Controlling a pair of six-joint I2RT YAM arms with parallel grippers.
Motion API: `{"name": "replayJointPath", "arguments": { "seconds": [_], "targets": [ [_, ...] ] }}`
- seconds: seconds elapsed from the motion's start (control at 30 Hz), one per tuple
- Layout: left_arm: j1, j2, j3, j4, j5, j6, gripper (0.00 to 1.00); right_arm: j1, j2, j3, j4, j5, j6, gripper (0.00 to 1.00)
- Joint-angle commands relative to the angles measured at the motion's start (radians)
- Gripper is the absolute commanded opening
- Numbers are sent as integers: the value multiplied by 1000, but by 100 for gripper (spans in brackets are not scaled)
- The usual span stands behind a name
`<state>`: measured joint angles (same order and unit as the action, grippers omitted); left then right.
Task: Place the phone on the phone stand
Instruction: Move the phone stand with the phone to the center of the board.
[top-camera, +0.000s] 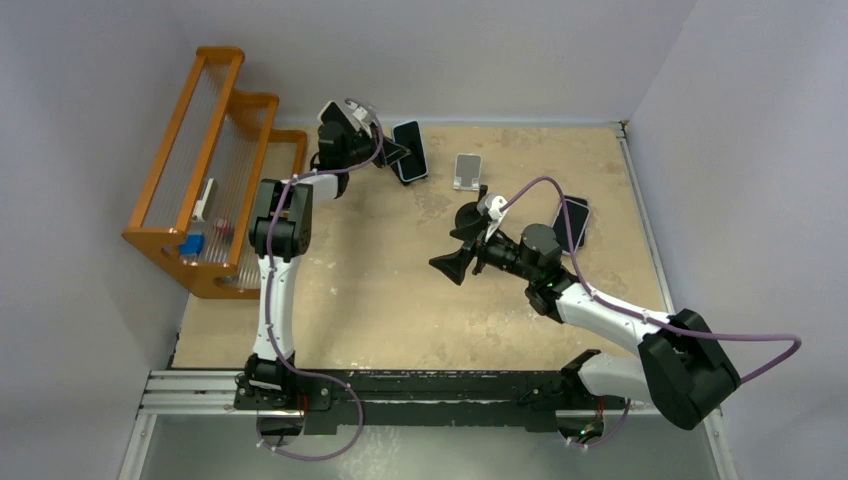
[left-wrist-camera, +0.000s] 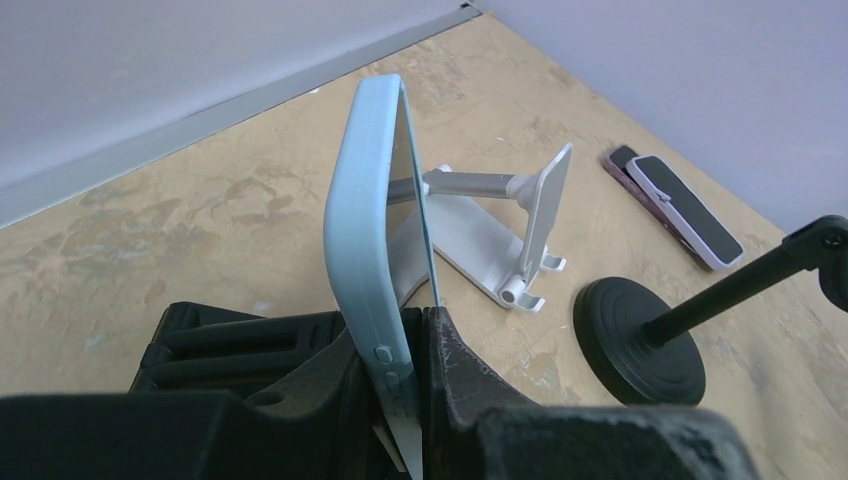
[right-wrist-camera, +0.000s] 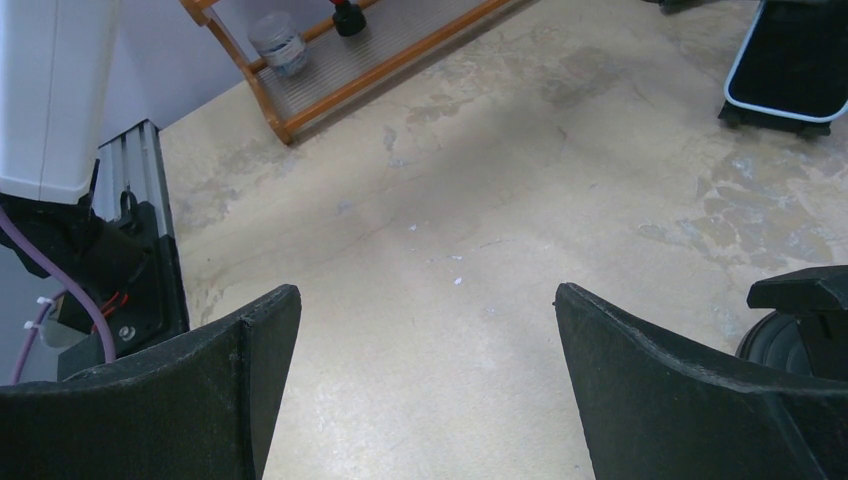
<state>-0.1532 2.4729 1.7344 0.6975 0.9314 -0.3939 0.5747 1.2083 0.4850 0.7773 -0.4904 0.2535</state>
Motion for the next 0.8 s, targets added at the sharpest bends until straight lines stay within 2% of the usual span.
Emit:
{"name": "replayJointPath", "arguments": {
  "seconds": [0.0,0.1,0.2,0.5,0.77],
  "targets": [
    [40,-69,-113,-30,-147,-19,0,-4,-26,-5,47,-15,6,99],
    [40,-111,-189,-7,-218,-19,0,-4,-28,-8,50,-15,6,99],
    [40,-142,-256,25,-220,1,0,-4,-27,-7,54,-16,6,99],
    [58,-195,-294,-67,-276,46,0,-3,-36,-11,56,-16,9,99],
    [70,-291,-425,-98,-447,18,0,-4,-45,-18,61,-16,14,99]
  ]
}}
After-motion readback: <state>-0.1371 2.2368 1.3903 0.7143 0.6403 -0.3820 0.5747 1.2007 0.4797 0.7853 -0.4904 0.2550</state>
